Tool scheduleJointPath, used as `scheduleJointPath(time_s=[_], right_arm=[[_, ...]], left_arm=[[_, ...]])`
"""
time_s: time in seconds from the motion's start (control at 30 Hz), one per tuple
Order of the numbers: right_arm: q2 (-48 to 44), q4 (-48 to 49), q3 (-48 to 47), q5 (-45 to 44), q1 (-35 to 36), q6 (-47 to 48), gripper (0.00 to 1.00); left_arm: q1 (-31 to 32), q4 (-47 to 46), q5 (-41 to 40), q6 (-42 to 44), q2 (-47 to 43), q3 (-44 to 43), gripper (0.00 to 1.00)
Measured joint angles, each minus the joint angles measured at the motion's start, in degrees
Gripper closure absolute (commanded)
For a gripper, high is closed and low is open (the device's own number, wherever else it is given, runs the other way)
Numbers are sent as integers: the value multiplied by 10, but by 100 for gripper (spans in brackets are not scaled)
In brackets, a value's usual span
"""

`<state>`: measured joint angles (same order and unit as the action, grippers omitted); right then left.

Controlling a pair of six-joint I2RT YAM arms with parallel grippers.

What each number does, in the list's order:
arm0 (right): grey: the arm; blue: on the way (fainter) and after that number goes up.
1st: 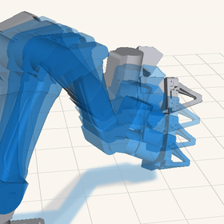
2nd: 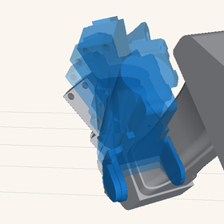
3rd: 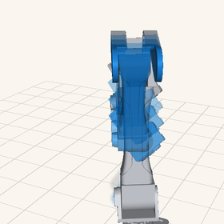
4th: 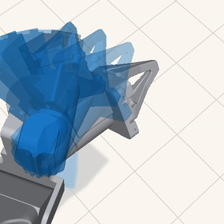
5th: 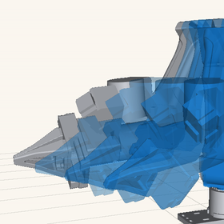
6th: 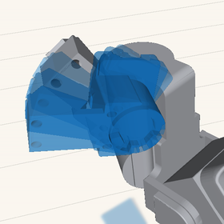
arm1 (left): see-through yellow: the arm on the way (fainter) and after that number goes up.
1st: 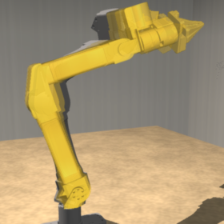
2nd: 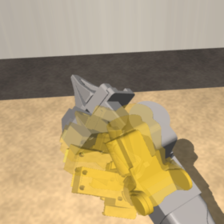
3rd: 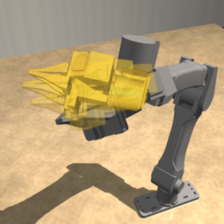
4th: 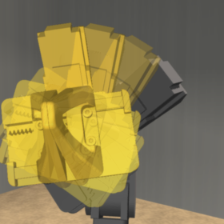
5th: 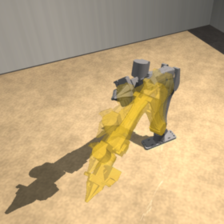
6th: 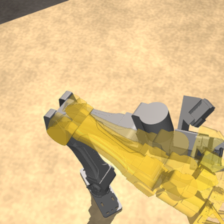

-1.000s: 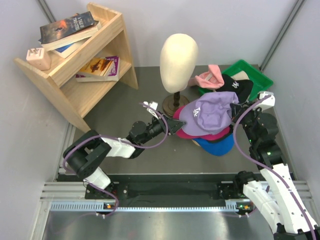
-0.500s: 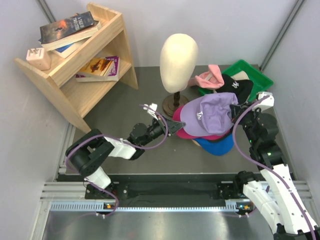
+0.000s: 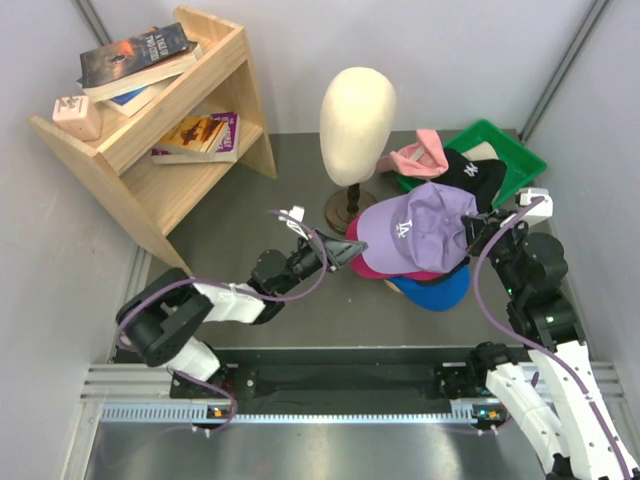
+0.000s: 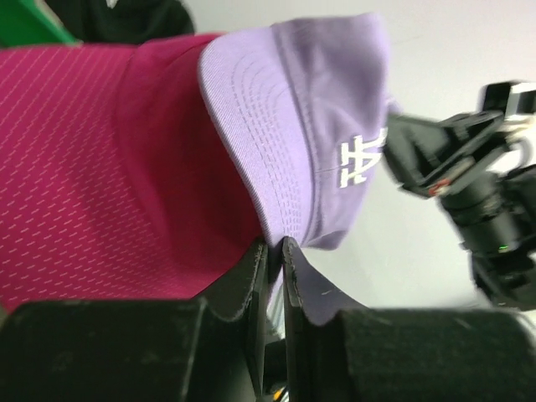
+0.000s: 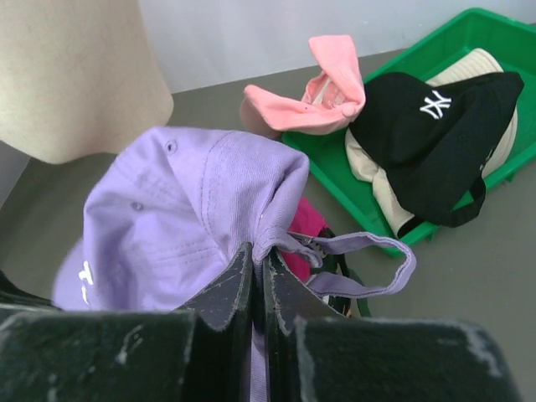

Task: Stack the hats

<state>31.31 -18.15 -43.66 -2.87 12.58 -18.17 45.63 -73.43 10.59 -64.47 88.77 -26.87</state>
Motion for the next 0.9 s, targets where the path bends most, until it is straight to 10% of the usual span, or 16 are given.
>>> scheduleJointPath(time_s=[0.37,0.57,0.9], right_arm=[[-6,-42,-3,17,0,0,100],[-6,-49,-5,16,0,5,24],[-26,-81,-43,-7,0,12,21]], left_arm=[[0,10,-68,-16,-130,31,100],[0,11,-81,-34,-119,51,100],[-10,-4,-117,-59,-104,79,100]])
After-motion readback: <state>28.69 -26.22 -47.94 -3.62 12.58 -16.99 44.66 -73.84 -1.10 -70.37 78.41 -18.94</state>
